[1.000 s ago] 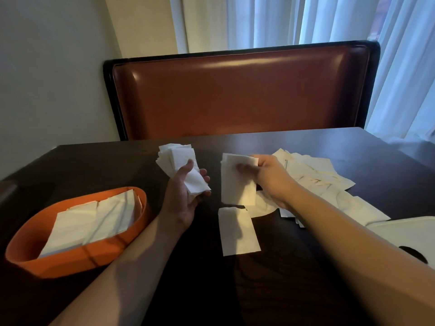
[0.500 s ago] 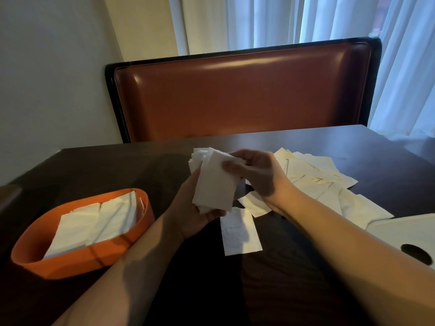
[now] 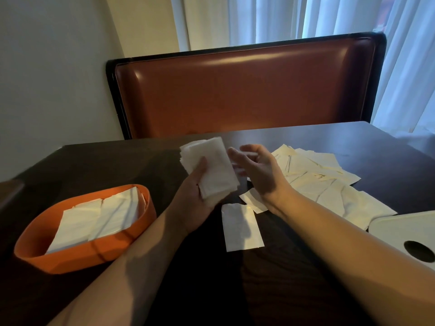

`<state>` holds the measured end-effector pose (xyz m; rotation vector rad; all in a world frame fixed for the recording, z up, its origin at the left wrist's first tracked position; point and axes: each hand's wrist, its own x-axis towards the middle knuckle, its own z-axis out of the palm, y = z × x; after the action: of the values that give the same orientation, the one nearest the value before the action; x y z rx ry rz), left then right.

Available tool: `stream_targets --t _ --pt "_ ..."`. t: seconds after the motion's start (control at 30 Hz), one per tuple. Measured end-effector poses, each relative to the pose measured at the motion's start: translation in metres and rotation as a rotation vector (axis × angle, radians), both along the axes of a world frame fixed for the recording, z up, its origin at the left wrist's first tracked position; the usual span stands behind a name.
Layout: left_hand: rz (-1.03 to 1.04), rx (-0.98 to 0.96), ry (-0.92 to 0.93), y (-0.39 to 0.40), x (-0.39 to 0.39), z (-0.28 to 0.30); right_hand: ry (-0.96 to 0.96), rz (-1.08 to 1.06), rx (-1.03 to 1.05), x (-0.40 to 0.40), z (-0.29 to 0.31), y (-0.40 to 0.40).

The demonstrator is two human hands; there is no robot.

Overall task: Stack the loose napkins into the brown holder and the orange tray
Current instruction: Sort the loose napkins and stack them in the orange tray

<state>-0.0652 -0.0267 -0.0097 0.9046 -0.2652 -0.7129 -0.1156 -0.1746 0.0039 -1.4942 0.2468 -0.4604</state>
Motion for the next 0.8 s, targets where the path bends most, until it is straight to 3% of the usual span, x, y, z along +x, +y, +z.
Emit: stream_targets --t 0.13,0.33,0.47,0.57,0.8 --pt "0.029 0.065 -0.107 0.000 0.000 -0.001 0.131 0.321 0.215 -0.003 -0.005 0.008" --pt "0.248 0.137 -0.341 -0.002 0.009 -0.006 -0.057 0.130 -0.089 0.005 -0.010 -0.002" --pt "0.290 0.380 -0.557 0.004 0.015 -0.013 -0.031 0.201 -0.177 0.004 -0.013 -0.015" --pt "0.299 0.470 -0.552 0.003 0.017 -0.015 0.002 0.299 -0.125 0.005 -0.024 -0.021" --pt "0.359 0.652 -0.634 0.003 0.020 -0.016 0.083 0.207 -0.605 0.005 -0.030 -0.021"
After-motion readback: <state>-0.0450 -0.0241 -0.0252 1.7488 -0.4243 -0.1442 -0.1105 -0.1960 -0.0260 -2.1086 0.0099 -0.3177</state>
